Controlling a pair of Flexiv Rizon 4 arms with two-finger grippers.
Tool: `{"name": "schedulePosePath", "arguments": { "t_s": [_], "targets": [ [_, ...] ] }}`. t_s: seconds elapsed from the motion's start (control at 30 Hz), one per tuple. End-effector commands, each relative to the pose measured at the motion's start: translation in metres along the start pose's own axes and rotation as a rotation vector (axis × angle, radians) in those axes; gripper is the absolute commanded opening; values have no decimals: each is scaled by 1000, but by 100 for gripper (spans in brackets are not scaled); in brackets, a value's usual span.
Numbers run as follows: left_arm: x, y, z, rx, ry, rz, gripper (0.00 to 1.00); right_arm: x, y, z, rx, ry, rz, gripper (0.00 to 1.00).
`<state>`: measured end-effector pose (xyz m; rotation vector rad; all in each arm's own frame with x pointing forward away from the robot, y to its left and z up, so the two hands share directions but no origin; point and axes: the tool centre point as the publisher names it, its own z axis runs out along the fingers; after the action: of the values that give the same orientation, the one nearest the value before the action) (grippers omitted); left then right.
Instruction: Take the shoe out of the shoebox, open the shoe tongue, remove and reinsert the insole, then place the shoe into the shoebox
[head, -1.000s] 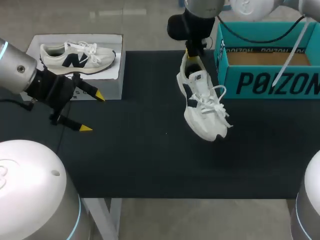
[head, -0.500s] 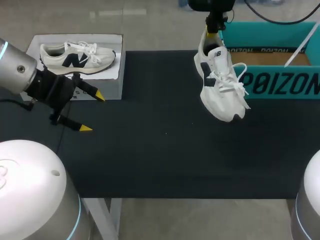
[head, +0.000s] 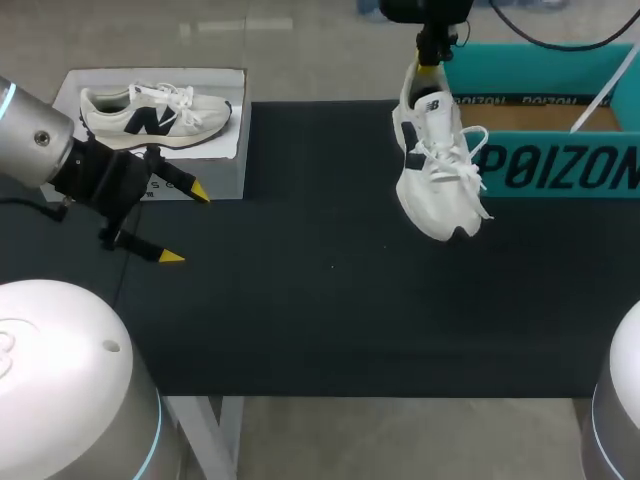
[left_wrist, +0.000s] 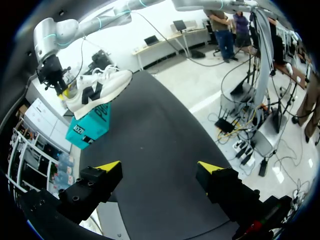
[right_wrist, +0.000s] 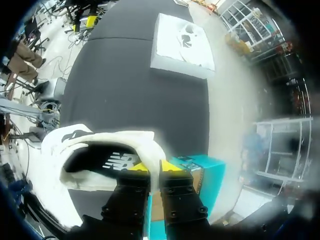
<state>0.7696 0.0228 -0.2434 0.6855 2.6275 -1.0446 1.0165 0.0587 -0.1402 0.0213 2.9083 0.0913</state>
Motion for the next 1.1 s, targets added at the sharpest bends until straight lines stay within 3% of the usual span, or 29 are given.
{"name": "schedulePosePath", "arguments": {
  "t_s": [0.03,0.1,0.37,0.47,0.57,0.63,1.1],
  "targets": [
    [-1,0,0,-2,4,0,100,-25,-20,-9,51,-32,273,0],
    [-1,0,0,-2,4,0,100,-28,-36,-15,83,-34,391,0],
    [-1,0,0,-2,4,0,100,-34,-102,-39,26,-87,782,0],
    [-1,0,0,-2,4,0,100,-39,-134,-36,1,-70,925,0],
    [-1,0,0,-2,4,0,100,-36,-173,-31,47,-120,1133,0],
    [-1,0,0,-2,4,0,100,-28,-196,-30,-10,-124,1246,0],
    [-1,0,0,-2,4,0,100,-28,-196,-30,-10,-124,1246,0]
  ]
}}
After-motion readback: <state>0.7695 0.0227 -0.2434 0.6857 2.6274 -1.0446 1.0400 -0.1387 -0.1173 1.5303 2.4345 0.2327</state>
